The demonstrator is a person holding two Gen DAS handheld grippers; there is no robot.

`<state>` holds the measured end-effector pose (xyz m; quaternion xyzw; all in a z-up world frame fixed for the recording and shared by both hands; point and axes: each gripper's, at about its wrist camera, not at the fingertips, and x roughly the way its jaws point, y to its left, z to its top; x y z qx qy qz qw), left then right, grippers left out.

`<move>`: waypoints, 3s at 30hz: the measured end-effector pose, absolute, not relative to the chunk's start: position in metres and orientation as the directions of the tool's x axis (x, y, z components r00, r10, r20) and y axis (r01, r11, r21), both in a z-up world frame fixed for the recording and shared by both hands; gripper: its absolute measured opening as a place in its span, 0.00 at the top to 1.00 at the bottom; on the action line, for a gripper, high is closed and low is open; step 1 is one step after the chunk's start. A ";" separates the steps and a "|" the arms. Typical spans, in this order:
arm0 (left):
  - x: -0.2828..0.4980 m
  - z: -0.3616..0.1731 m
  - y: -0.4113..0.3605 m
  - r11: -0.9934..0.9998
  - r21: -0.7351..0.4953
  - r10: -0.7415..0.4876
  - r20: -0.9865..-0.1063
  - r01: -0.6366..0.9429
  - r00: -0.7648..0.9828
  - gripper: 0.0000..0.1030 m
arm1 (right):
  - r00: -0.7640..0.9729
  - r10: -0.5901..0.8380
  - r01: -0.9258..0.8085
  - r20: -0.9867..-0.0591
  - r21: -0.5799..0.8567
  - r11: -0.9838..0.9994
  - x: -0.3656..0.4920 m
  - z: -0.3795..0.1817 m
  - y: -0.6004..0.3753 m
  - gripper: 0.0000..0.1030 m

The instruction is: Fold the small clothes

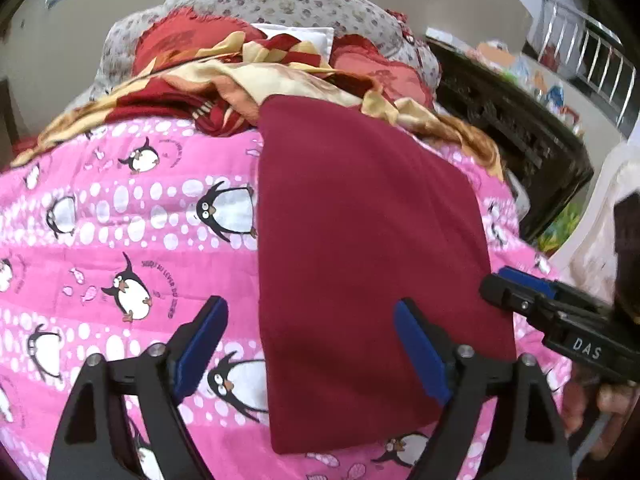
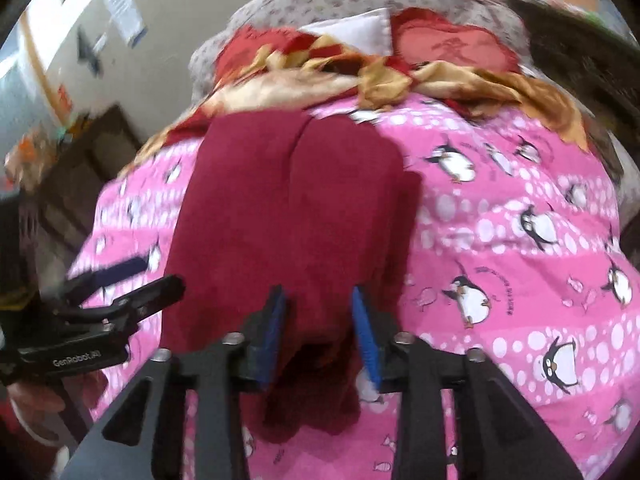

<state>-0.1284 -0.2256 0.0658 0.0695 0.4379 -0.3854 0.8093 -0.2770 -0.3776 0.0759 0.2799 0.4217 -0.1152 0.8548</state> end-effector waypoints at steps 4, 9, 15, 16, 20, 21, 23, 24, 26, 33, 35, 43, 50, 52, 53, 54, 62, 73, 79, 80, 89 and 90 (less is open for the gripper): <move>-0.104 0.054 -0.226 0.695 -0.308 -0.585 -0.768 0.650 0.261 0.06 | 0.628 0.050 0.476 -0.777 0.434 0.765 -0.275 0.055 -0.403 0.14; -0.086 0.030 -0.241 0.671 -0.382 -0.599 -0.784 0.636 0.161 0.06 | 0.683 0.172 0.455 -0.710 0.598 0.659 -0.266 0.023 -0.421 0.12; -0.083 0.022 -0.258 0.639 -0.409 -0.623 -0.772 0.652 0.126 0.04 | 0.716 0.228 0.414 -0.660 0.664 0.623 -0.250 0.011 -0.425 0.11; -0.082 0.021 -0.260 0.636 -0.418 -0.626 -0.771 0.649 0.117 0.04 | 0.717 0.236 0.414 -0.656 0.673 0.614 -0.248 0.009 -0.426 0.11; -0.083 0.022 -0.265 0.619 -0.451 -0.643 -0.761 0.643 0.085 0.22 | 0.728 0.236 0.397 -0.644 0.676 0.621 -0.248 0.015 -0.424 0.38; -0.085 0.025 -0.265 0.616 -0.446 -0.644 -0.759 0.650 0.090 0.28 | 0.726 0.226 0.394 -0.649 0.663 0.636 -0.248 0.020 -0.421 0.46; -0.090 0.033 -0.260 0.613 -0.428 -0.644 -0.758 0.664 0.106 0.40 | 0.727 0.210 0.390 -0.654 0.644 0.658 -0.251 0.031 -0.418 0.53; -0.092 0.038 -0.255 0.612 -0.425 -0.646 -0.756 0.667 0.111 0.48 | 0.731 0.203 0.386 -0.652 0.640 0.664 -0.253 0.037 -0.415 0.54; -0.095 0.052 -0.244 0.602 -0.431 -0.657 -0.746 0.672 0.110 0.55 | 0.738 0.199 0.371 -0.645 0.633 0.679 -0.256 0.053 -0.409 0.55; -0.116 0.090 -0.174 0.626 -0.435 -0.650 -0.750 0.647 0.125 0.55 | 0.745 0.285 0.292 -0.603 0.678 0.675 -0.266 0.095 -0.374 0.55; -0.123 0.093 -0.152 0.649 -0.416 -0.626 -0.768 0.637 0.135 0.54 | 0.734 0.310 0.270 -0.604 0.679 0.682 -0.267 0.101 -0.357 0.55; -0.134 0.053 -0.100 0.743 -0.377 -0.521 -0.844 0.553 0.126 0.54 | 0.641 0.428 0.249 -0.638 0.700 0.670 -0.254 0.065 -0.292 0.53; -0.139 0.045 -0.092 0.788 -0.269 -0.472 -0.842 0.554 0.263 0.25 | 0.599 0.342 0.319 -0.724 0.607 0.728 -0.265 0.062 -0.290 0.46; -0.140 0.051 -0.087 0.798 -0.233 -0.462 -0.829 0.555 0.316 0.23 | 0.613 0.289 0.296 -0.735 0.553 0.779 -0.270 0.083 -0.289 0.46; -0.141 0.055 -0.083 0.803 -0.229 -0.464 -0.819 0.550 0.337 0.20 | 0.628 0.270 0.261 -0.730 0.525 0.810 -0.274 0.099 -0.284 0.46; -0.142 0.057 -0.081 0.807 -0.228 -0.465 -0.813 0.545 0.349 0.18 | 0.641 0.271 0.220 -0.718 0.510 0.831 -0.277 0.110 -0.276 0.47; -0.157 0.073 -0.071 0.840 -0.150 -0.425 -0.778 0.521 0.462 0.17 | 0.584 0.228 0.045 -0.779 0.312 0.949 -0.280 0.112 -0.212 0.64; -0.182 0.099 -0.069 0.847 -0.093 -0.434 -0.689 0.523 0.580 0.17 | 0.632 0.137 0.156 -0.762 0.299 0.942 -0.300 0.125 -0.226 0.61; -0.184 0.108 -0.072 0.849 -0.099 -0.438 -0.683 0.520 0.585 0.17 | 0.669 0.021 0.257 -0.743 0.258 0.931 -0.309 0.151 -0.222 0.46; -0.186 0.109 -0.072 0.849 -0.095 -0.437 -0.679 0.519 0.590 0.17 | 0.670 0.017 0.267 -0.742 0.263 0.927 -0.309 0.151 -0.222 0.46; -0.192 0.113 -0.072 0.850 -0.082 -0.434 -0.668 0.520 0.604 0.17 | 0.640 -0.011 0.343 -0.768 0.272 0.899 -0.303 0.143 -0.226 0.45; -0.194 0.113 -0.072 0.849 -0.084 -0.436 -0.667 0.521 0.604 0.17 | 0.640 -0.009 0.343 -0.769 0.275 0.898 -0.303 0.143 -0.227 0.44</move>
